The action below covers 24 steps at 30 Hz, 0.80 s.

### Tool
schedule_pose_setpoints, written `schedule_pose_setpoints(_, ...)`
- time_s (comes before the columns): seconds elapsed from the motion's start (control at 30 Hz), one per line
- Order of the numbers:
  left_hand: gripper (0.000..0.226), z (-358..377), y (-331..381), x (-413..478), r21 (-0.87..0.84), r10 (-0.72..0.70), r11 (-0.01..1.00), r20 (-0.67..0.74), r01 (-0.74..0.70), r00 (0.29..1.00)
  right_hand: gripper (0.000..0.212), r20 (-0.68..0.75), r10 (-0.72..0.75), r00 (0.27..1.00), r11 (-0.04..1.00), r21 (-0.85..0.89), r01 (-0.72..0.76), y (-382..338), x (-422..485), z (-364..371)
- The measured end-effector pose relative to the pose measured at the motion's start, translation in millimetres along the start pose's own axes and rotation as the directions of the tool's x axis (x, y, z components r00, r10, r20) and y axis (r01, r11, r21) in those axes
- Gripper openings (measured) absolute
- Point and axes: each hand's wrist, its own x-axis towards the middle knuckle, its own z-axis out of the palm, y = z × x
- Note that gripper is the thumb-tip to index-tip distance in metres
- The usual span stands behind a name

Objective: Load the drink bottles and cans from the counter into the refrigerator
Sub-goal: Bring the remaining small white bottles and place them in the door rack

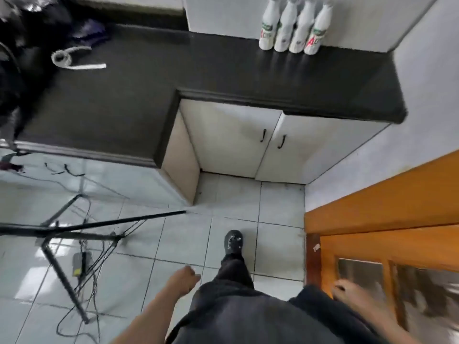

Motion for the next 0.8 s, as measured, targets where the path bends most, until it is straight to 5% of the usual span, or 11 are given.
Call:
schedule_pose_setpoints(0.2,0.032,-129,168,49,0.029,0.245,0.969,-0.168,-0.243,0.955,0.022,-0.254,0.003,0.967,0.928,0.361,0.092,-68,29,-85)
schedule_pose_setpoints(0.43,0.034,-165,254,65,0.041,0.292,0.956,-0.094,-0.289,0.952,0.016,-0.13,-0.063,0.989,0.962,0.255,0.095,-95,66,-110)
schedule_pose_setpoints(0.6,0.013,-158,272,63,-0.258,0.15,0.956,0.027,-0.138,0.988,0.005,-0.179,-0.12,0.977,0.964,0.215,0.158,-109,109,-184)
schedule_pose_setpoints(0.7,0.014,-179,299,59,-0.342,0.131,0.931,-0.02,-0.13,0.991,0.008,-0.35,-0.248,0.904,0.92,0.207,0.332,-133,126,-250)
schedule_pose_setpoints(0.8,0.013,-221,341,59,-0.365,0.19,0.905,-0.118,-0.22,0.975,0.013,-0.575,-0.325,0.751,0.829,0.21,0.519,-164,138,-311)
